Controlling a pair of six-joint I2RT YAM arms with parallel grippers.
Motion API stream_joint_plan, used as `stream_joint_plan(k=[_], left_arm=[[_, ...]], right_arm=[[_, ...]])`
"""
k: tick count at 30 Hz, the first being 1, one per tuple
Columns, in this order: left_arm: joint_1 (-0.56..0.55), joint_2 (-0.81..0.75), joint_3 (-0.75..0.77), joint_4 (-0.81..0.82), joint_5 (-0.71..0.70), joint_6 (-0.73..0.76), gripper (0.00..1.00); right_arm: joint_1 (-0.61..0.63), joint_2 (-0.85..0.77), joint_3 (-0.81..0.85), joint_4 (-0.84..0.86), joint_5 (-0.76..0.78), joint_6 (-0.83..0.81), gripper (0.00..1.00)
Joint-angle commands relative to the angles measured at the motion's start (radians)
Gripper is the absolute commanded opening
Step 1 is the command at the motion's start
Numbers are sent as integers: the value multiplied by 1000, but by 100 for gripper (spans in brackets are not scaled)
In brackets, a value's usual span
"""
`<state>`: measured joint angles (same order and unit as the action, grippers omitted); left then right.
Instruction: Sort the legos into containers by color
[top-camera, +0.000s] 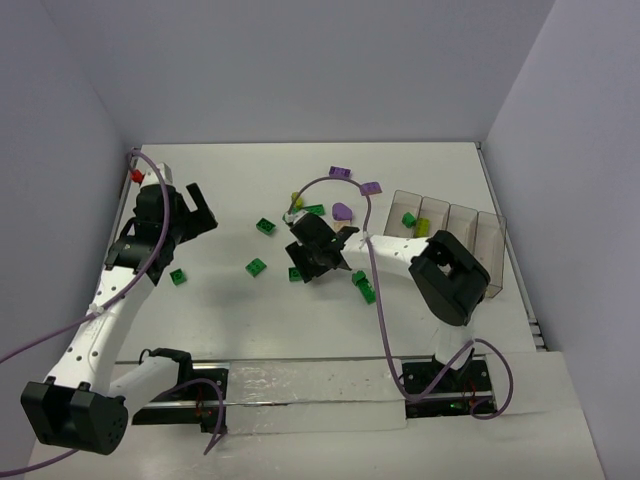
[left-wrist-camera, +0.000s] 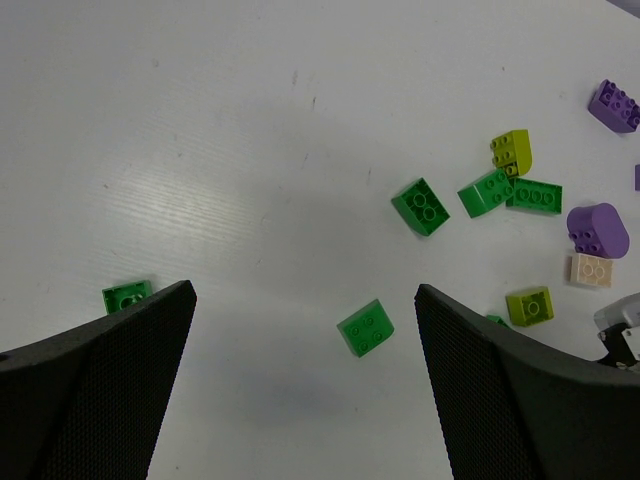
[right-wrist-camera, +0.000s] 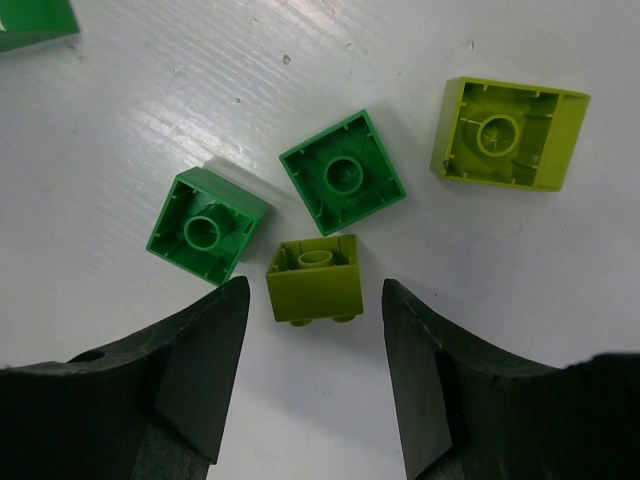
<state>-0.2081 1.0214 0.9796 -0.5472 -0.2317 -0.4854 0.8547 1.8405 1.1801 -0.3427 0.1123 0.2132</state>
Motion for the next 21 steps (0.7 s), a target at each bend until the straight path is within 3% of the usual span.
stream_joint_plan(k=[1,7,9,16,21], left_arm=[[-4,-20,51,3,-10,16,99],[-4,-15,48,7,-6,13,99],[-4,-14,48,7,-6,13,99],[-5,-17,51,7,-6,11,99],[-4,-18,48,16,3,11,99]], right_arm=[[-3,5,31,18,15,-18,62],[-2,-22,1,69,33,2,42],[-2,-59,-18,89,53,5,30],[-47,-270,-94,64,171,52,26],[-290,-497,-209,56,194,160,26]])
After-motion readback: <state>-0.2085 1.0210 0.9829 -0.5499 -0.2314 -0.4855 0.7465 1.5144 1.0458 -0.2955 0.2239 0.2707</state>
